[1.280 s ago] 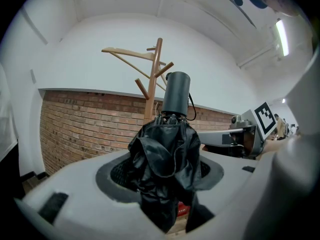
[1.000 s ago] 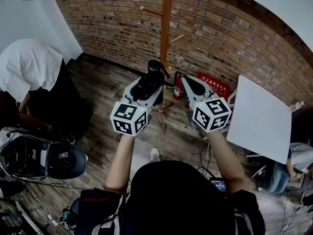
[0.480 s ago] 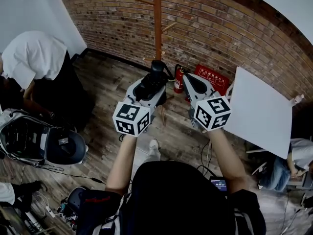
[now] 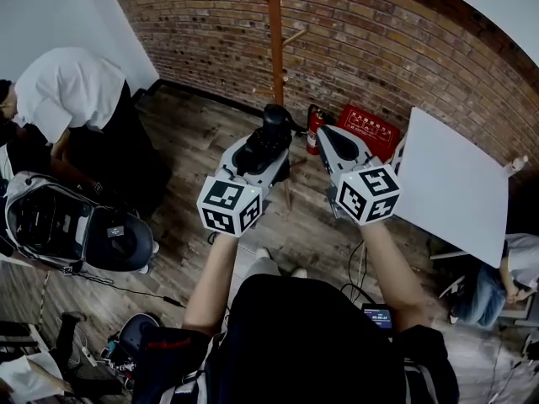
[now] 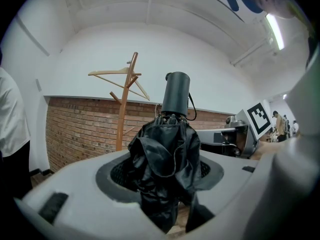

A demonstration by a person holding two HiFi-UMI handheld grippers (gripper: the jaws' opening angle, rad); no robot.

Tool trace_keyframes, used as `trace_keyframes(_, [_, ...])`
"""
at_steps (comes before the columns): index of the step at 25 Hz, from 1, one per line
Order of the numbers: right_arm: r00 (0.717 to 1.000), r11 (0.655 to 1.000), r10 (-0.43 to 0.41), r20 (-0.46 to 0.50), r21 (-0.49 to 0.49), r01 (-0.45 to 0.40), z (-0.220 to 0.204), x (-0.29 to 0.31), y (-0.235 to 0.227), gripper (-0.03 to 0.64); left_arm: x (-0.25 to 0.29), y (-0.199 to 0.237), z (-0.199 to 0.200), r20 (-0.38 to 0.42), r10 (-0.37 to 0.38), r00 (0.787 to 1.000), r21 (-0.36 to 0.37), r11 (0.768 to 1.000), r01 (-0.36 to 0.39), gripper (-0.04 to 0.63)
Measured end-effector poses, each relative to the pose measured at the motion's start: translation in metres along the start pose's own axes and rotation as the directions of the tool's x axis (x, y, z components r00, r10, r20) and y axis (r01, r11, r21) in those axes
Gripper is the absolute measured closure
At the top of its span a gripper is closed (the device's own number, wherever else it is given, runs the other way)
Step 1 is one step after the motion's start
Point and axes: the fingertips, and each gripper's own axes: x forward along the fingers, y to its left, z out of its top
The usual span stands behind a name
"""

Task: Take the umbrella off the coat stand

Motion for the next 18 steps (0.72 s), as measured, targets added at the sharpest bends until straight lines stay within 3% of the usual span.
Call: trace_keyframes(18, [1.0, 0.999, -0.026, 0.007, -0.027, 0.026, 0.001, 0.035, 0.054, 0.588, -0.042, 0.042, 0.002, -0.004, -0.044, 0.999, -0.003, 0.999, 0.044, 0.328])
